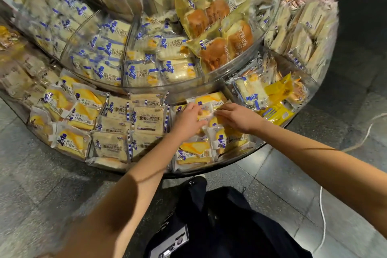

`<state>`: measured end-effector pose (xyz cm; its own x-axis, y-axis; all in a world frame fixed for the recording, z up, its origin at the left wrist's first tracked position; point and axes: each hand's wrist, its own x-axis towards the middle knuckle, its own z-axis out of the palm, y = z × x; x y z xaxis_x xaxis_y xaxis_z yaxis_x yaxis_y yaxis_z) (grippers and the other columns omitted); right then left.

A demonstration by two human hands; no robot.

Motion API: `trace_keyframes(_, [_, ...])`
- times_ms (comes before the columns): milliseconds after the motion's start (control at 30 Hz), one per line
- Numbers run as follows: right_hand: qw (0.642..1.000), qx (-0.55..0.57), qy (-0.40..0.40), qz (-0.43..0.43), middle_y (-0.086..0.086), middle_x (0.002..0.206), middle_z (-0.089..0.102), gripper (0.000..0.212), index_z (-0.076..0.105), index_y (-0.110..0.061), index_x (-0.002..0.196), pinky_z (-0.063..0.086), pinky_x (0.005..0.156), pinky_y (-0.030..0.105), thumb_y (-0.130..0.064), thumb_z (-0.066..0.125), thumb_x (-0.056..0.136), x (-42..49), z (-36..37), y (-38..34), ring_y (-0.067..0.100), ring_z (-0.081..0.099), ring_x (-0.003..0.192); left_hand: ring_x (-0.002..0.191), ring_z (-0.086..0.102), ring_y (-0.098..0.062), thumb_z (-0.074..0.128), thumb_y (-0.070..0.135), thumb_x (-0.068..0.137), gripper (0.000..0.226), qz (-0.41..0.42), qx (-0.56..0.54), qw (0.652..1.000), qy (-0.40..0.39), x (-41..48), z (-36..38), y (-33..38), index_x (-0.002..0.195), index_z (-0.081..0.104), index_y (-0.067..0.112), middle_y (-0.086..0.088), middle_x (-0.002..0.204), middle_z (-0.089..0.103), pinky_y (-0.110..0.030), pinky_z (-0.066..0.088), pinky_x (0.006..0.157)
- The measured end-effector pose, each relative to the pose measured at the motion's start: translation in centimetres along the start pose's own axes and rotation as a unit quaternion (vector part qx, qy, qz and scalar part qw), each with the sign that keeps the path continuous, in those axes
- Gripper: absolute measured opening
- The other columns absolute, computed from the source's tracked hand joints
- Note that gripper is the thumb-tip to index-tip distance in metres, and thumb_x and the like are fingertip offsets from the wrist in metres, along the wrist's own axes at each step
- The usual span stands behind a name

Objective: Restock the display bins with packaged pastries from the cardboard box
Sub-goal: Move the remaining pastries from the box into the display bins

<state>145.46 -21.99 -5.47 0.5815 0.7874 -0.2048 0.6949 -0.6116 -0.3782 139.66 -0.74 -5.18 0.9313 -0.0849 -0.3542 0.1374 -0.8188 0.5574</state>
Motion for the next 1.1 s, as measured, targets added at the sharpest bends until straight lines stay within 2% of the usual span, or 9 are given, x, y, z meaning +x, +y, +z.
trace_keyframes(133, [1.000,-0.016,-0.025,0.004,0.013,0.144,0.047,0.047,0.044,-0.013,0.146,0.041,0.105,0.042,-0.033,0.043,0.103,-0.3,-0.4,0.2,0.032,0.046,0.130,0.112,0.045,-0.016,0.063,0.038,0.093,0.025,-0.022,0.066,0.997,0.028,0.4,-0.6,1.1,0.080,0.057,0.018,0.010,0.104,0.045,-0.030,0.029,0.095])
trace_keyframes(300, [1.000,0.009,-0.022,0.010,0.014,0.146,0.045,0.050,0.043,-0.012,0.145,0.044,0.102,0.043,-0.031,0.052,0.100,-1.3,-0.1,0.6,0.032,0.048,0.128,0.093,0.056,-0.022,0.059,0.036,0.094,0.026,-0.034,0.061,0.996,0.060,1.3,-0.8,2.7,0.074,0.051,0.022,0.005,0.093,0.055,-0.042,0.043,0.094])
trace_keyframes(400, [0.998,0.022,0.026,-0.046,0.018,0.127,0.057,0.041,0.057,-0.007,0.131,0.054,0.087,0.049,-0.025,0.058,0.094,-3.0,0.8,1.3,0.038,0.059,0.110,0.108,0.055,-0.020,0.053,0.021,0.098,0.010,-0.050,0.031,0.990,0.130,0.4,-0.1,3.0,0.098,0.062,0.019,0.001,0.116,0.059,-0.032,0.042,0.086])
trace_keyframes(467, [0.997,0.016,0.024,-0.068,0.020,0.123,0.059,0.044,0.060,-0.004,0.128,0.055,0.085,0.047,-0.028,0.052,0.092,-4.5,1.6,1.7,0.040,0.061,0.107,0.120,0.051,-0.021,0.047,0.015,0.100,0.023,-0.014,0.009,0.983,0.185,-1.3,1.1,3.4,0.115,0.065,0.015,-0.001,0.126,0.059,-0.031,0.037,0.096])
trace_keyframes(567, [0.993,-0.017,0.025,-0.118,0.021,0.125,0.059,0.046,0.060,-0.005,0.130,0.054,0.090,0.045,-0.028,0.042,0.095,-5.4,2.3,2.2,0.039,0.060,0.112,0.148,0.019,-0.017,0.040,0.031,0.104,0.041,0.051,0.070,0.994,0.071,-3.8,4.0,4.2,0.144,0.045,0.023,0.006,0.156,0.034,-0.043,0.013,0.121])
trace_keyframes(633, [0.990,-0.030,0.034,-0.137,0.026,0.129,0.057,0.041,0.062,-0.005,0.129,0.050,0.095,0.048,-0.022,0.049,0.093,-5.4,2.7,2.2,0.042,0.058,0.116,0.150,-0.009,-0.013,0.033,0.037,0.105,0.049,0.036,0.152,0.988,-0.004,-4.5,5.7,4.0,0.153,0.024,0.031,0.012,0.162,0.007,-0.052,-0.004,0.121])
trace_keyframes(700, [0.992,-0.021,0.034,-0.124,0.030,0.137,0.050,0.041,0.063,-0.005,0.128,0.046,0.099,0.052,-0.010,0.061,0.087,-5.3,2.8,2.2,0.045,0.054,0.122,0.148,-0.019,-0.015,0.028,0.038,0.106,0.051,0.009,0.187,0.982,-0.004,-4.7,6.2,3.5,0.155,0.013,0.035,0.014,0.163,-0.005,-0.059,-0.007,0.119])
trace_keyframes(867, [0.998,0.046,0.049,-0.014,0.022,0.157,0.024,0.057,0.046,-0.009,0.143,0.042,0.108,0.050,-0.007,0.062,0.089,-5.1,2.5,1.4,0.042,0.034,0.139,0.148,-0.019,-0.017,0.028,0.042,0.105,0.056,0.003,0.228,0.973,0.016,-5.7,6.3,3.0,0.156,0.005,0.035,0.014,0.162,-0.012,-0.062,-0.005,0.118])
trace_keyframes(1100, [0.999,0.019,0.043,0.024,0.022,0.148,0.039,0.047,0.047,-0.011,0.142,0.039,0.108,0.049,-0.024,0.053,0.098,-4.4,2.1,-0.9,0.041,0.040,0.134,0.151,-0.007,-0.015,0.036,0.040,0.104,0.059,-0.051,0.143,0.984,0.092,-8.0,3.6,3.7,0.157,0.012,0.026,0.007,0.165,0.002,-0.051,-0.001,0.122])
